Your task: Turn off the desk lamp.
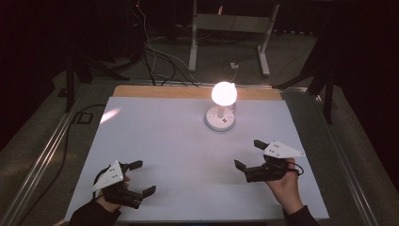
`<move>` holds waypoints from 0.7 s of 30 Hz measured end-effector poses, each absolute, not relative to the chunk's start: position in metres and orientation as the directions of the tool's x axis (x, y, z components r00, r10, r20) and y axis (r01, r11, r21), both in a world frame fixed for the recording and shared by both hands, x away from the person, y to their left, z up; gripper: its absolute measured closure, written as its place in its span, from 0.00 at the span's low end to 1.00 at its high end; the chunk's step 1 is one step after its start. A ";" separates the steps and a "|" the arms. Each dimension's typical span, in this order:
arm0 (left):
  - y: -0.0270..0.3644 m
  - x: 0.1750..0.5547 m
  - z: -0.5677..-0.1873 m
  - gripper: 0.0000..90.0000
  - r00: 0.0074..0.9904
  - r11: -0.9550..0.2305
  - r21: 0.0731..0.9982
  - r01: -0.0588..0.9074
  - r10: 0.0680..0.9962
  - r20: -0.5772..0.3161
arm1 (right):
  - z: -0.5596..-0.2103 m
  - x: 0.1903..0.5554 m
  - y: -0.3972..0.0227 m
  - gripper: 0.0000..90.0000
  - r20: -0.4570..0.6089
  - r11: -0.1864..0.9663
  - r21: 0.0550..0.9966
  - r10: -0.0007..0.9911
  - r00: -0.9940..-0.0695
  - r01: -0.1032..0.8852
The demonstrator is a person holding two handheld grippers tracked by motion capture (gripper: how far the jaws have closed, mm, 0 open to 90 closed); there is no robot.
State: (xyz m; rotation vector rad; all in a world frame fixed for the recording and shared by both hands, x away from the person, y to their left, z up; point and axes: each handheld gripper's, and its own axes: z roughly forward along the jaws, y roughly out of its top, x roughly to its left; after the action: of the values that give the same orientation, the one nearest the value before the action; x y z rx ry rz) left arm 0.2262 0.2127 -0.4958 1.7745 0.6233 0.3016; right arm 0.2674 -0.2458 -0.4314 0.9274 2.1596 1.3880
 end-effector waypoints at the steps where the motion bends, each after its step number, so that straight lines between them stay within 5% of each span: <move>1: 0.213 0.226 -0.496 0.01 0.824 -0.187 0.949 0.255 0.556 -0.112 | -0.431 0.269 -0.245 0.00 0.012 0.284 0.908 0.720 -0.694 0.310; 21: 0.213 0.226 -0.495 0.01 0.827 -0.186 0.950 0.252 0.551 -0.111 | -0.433 0.323 -0.217 0.00 0.065 0.272 0.895 0.702 -0.709 0.352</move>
State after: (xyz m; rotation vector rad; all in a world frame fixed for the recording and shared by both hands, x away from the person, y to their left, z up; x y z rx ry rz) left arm 0.2256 0.2126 -0.4952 1.7745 0.6175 0.3010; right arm 0.3227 -0.2169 -0.4328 0.9601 2.2044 1.4138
